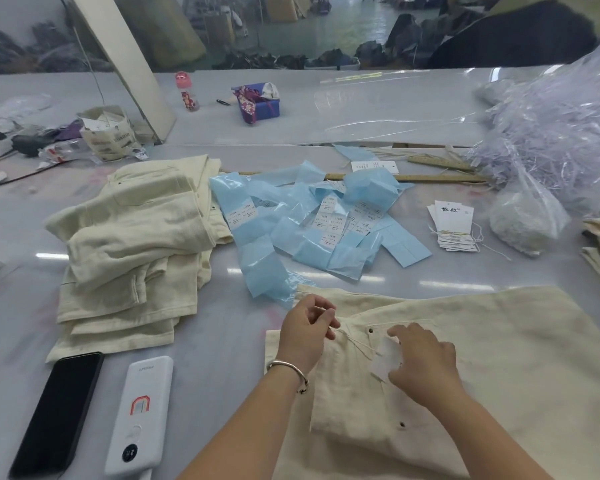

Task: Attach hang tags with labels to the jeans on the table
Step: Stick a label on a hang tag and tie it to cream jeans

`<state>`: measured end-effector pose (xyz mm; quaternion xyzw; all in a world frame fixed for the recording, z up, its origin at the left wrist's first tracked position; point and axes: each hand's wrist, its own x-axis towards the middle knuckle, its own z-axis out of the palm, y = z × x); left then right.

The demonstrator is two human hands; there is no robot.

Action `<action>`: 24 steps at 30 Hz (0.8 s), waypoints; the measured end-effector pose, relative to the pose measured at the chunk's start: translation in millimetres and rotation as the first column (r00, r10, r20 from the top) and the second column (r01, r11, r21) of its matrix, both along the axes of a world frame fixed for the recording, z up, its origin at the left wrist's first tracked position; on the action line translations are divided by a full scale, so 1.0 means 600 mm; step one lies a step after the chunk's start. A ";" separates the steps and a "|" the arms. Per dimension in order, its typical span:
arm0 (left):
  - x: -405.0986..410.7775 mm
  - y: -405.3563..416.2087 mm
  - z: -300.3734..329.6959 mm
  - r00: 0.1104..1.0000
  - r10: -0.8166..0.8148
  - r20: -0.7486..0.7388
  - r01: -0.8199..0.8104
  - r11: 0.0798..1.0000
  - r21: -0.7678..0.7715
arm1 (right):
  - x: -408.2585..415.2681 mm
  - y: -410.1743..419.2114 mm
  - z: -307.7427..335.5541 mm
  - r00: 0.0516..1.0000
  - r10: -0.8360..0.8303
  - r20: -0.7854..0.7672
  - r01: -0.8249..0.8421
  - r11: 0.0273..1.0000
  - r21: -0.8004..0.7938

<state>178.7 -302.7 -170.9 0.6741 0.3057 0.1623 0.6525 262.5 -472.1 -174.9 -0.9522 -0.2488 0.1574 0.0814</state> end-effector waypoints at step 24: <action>-0.059 -0.052 -0.030 0.989 0.074 -0.131 -0.048 0.981 0.190 | -0.048 0.044 -0.044 0.939 0.333 0.093 -0.339 0.839 0.425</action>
